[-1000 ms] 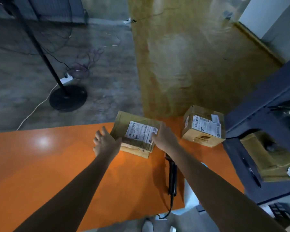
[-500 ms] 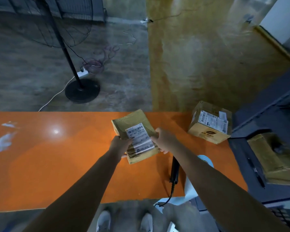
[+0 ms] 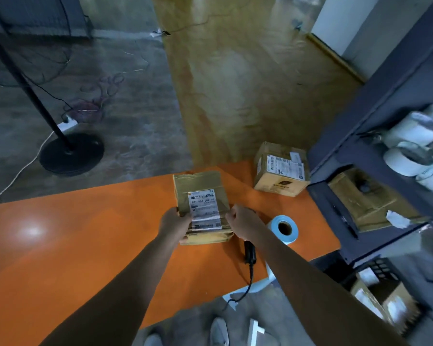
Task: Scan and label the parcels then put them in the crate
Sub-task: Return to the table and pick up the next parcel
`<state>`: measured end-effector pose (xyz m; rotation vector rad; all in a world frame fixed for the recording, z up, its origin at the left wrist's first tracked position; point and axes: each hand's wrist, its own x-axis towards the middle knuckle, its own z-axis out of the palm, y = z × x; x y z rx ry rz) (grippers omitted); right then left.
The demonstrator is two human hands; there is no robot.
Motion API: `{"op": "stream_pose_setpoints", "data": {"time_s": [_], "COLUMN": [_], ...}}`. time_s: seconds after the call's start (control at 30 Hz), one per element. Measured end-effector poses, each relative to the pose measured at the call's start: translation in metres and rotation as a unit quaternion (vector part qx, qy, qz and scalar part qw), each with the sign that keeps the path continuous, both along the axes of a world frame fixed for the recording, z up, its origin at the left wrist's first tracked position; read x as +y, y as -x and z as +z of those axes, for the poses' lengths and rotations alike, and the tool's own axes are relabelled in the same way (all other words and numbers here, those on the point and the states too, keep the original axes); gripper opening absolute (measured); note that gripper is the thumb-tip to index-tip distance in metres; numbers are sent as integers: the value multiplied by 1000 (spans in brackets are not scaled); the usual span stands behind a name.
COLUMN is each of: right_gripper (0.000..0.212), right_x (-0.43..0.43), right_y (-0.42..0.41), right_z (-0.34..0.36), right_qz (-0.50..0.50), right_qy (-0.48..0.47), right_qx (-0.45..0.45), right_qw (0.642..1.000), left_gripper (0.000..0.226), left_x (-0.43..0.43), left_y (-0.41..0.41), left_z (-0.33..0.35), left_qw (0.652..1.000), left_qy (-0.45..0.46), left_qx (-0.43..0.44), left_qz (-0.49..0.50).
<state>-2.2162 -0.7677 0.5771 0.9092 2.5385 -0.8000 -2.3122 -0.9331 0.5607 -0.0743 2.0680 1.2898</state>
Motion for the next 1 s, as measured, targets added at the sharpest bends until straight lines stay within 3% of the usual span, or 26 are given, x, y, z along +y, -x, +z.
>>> {"op": "stream_pose_setpoints", "data": {"time_s": [0.13,0.37,0.57,0.77,1.0], "right_gripper": [35,44,52,61,41], "right_x": [3,9,16,12,-2], "right_y": [-7,-23,-25,-21,5], "right_z": [-8,-26,-43,-48,23], "right_qz": [-34,-192,-290,-283,-245], "right_qy": [-15,-56,25,138,170], "right_qx": [16,43,42,13,110], "right_qw": [999,979,956,949,948], "left_gripper": [36,26,21,37,45], "left_x": [6,7,2,-8,-21], "left_y": [7,11,17,34,57], "left_z": [-8,-19,-26,-26,-15], "left_qw": [999,999,996,989,984], "left_qy": [34,40,59,92,99], "left_qx": [12,22,54,114,150], "left_qz": [-9,7,30,-2,-1]}}
